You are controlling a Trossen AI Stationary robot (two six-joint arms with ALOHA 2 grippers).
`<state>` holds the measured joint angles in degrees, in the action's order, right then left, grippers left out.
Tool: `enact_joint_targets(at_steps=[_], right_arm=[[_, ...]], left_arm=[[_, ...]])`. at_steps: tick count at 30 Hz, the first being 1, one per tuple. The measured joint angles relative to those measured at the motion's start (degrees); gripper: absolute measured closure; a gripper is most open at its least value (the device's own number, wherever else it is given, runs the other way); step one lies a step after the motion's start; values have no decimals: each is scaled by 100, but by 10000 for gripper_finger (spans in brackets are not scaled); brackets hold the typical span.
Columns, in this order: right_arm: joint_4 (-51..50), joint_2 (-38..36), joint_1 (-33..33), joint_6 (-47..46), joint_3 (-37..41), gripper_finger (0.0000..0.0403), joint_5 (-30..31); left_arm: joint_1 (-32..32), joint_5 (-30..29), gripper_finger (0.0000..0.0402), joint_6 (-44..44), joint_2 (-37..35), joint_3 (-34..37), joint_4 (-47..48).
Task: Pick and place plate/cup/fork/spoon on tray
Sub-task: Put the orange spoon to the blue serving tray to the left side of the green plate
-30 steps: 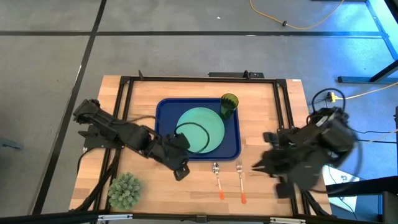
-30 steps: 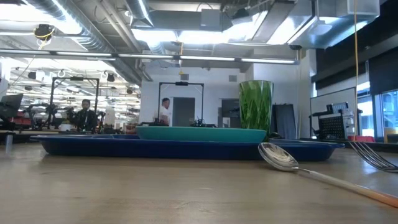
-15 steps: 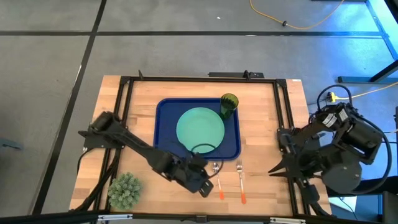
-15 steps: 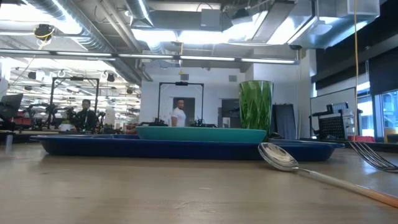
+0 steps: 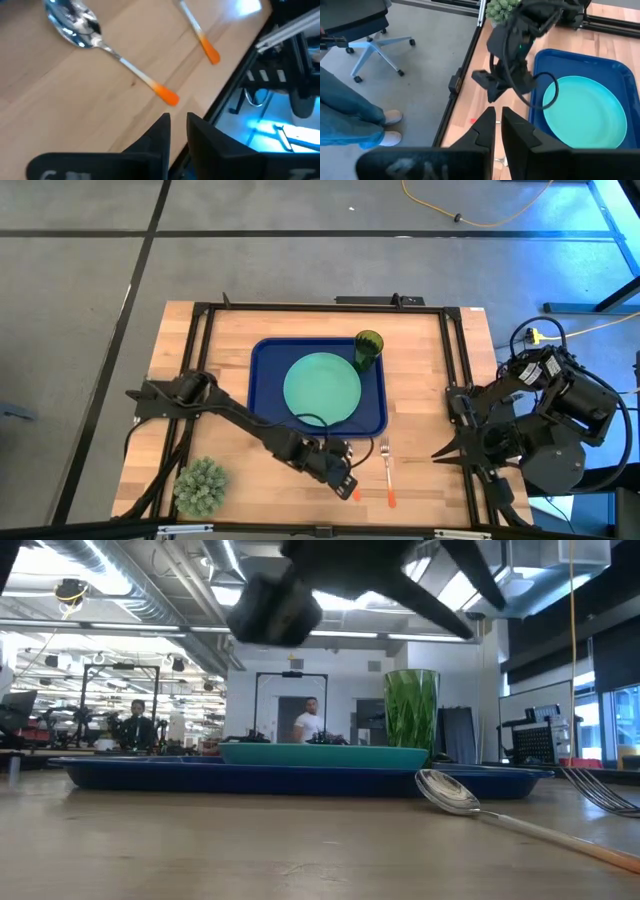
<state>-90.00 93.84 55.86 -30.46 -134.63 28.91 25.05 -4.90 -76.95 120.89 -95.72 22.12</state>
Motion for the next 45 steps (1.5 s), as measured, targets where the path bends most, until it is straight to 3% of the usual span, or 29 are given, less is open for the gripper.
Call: enact_joint_targets(at_steps=[9, 15, 30, 45], right_arm=[[-1, 0, 0, 79, 0, 369, 73], [0, 0, -1, 103, 0, 369, 210], [-2, 2, 0, 101, 0, 369, 256], [-2, 2, -2, 108, 0, 369, 257]], left_arm=[[-254, -153, 337, -747, 189, 7, -103], [-200, -717, 334, -1138, 270, 0, -226], [25, -1367, 339, -1539, 563, 2, -603], [57, -1517, 339, -1590, 661, 3, -473]])
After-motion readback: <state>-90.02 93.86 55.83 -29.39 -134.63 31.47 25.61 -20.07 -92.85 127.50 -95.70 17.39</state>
